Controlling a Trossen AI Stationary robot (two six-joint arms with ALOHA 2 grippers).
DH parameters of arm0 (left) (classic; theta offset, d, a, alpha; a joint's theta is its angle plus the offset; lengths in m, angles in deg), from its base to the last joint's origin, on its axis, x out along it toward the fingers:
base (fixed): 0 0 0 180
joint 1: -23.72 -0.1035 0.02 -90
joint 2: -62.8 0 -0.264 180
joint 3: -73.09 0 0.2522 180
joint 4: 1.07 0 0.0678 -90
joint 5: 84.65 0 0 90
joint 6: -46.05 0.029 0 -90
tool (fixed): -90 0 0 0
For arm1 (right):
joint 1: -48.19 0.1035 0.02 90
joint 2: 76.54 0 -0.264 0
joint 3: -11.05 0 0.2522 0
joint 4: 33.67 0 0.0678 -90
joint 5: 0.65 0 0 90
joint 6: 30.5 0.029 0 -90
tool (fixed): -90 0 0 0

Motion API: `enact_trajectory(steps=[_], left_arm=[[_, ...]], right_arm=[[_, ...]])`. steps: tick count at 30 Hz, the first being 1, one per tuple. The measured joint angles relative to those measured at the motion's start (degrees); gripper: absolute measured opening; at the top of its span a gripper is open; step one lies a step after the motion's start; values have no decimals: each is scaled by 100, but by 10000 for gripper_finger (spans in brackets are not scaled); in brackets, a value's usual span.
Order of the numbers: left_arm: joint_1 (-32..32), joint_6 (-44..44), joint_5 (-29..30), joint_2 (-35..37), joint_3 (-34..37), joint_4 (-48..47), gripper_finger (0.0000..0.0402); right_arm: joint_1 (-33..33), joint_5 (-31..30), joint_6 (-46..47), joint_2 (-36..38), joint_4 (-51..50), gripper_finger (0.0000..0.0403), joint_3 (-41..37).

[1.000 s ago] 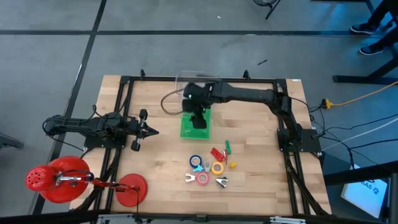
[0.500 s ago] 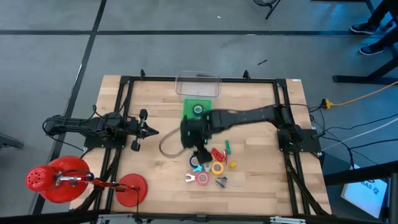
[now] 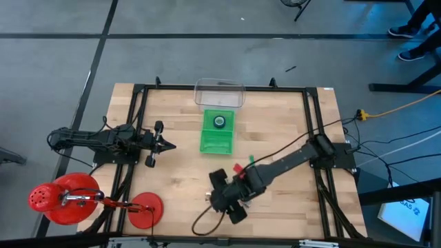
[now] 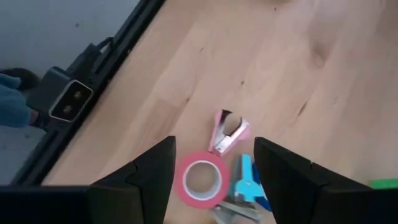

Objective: Pick and place Stapler, Stapler remover, tape
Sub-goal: Put the pink tape into the top green bin

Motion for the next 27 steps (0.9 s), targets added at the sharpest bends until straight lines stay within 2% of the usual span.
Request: enact_trajectory(steps=[5,11,19,27], left_arm=[[0,2,0,0,2,0,8],[0,0,0,0,0,0,4],[0,0,0,0,2,0,8],[0,0,0,0,0,0,4]], right_arm=[[97,-6,608,0,235,218,-349],[92,-4,1111,0,691,218,-1177],[94,-5,1120,-2,1566,218,-2180],[96,-2,1084,-2,2397,218,-2488]])
